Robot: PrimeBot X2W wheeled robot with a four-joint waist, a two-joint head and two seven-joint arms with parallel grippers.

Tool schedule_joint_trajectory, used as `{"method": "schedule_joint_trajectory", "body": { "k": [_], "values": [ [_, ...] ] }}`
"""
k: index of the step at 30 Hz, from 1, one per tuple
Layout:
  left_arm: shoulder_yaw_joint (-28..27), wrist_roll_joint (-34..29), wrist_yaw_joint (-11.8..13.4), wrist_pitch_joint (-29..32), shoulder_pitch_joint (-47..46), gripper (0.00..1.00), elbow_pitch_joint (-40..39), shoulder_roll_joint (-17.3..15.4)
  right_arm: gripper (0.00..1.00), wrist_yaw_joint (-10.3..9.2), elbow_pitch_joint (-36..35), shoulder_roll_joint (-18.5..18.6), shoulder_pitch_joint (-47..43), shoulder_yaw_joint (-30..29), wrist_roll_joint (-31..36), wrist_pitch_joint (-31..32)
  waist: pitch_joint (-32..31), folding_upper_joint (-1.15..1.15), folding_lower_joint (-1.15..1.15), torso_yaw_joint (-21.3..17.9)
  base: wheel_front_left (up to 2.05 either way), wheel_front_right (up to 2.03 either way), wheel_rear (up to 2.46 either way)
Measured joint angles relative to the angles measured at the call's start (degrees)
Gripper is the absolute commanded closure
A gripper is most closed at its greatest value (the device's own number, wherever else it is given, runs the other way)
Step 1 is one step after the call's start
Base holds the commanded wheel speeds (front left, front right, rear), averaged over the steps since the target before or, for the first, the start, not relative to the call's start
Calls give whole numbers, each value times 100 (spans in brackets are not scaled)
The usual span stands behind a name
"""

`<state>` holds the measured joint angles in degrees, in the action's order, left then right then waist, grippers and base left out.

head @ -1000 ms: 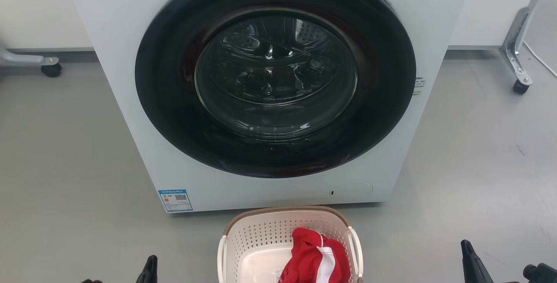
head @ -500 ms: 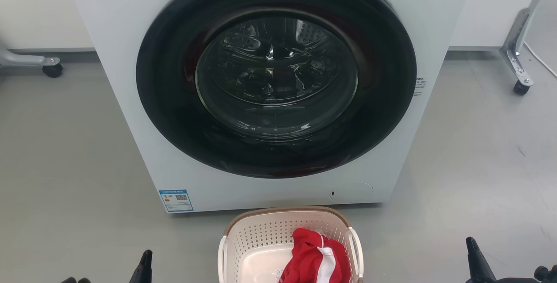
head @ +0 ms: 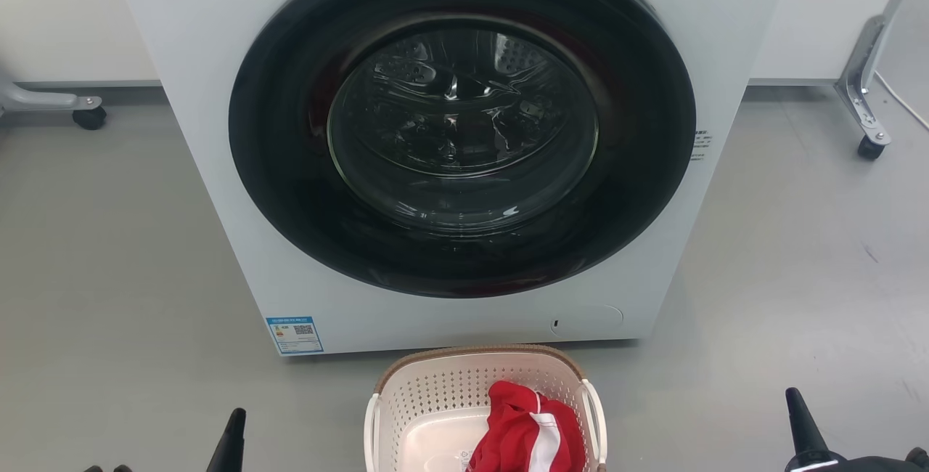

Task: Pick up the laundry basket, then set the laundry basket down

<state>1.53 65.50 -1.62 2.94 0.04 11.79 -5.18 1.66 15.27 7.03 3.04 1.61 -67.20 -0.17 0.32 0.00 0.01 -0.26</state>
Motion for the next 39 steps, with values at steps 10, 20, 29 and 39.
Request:
{"method": "schedule_joint_trajectory", "body": {
  "k": [10,20,29,39],
  "values": [
    [-187,728,-148,101,-110,100,129,81,100,145,49,-133,10,-267,-688,193,-6,0,0,7,0,0,0],
    [-372,1457,-300,203,-245,100,277,163,100,296,104,-254,114,-525,-1379,372,-12,0,0,15,0,0,0],
    [-567,2184,-452,302,-363,100,425,216,100,445,158,-378,125,-790,-2073,572,-19,0,-1,22,0,0,0],
    [-672,2615,-542,355,-458,100,489,280,100,523,182,-447,227,-923,-2423,667,-22,0,-1,26,0,0,0]
  ]
}}
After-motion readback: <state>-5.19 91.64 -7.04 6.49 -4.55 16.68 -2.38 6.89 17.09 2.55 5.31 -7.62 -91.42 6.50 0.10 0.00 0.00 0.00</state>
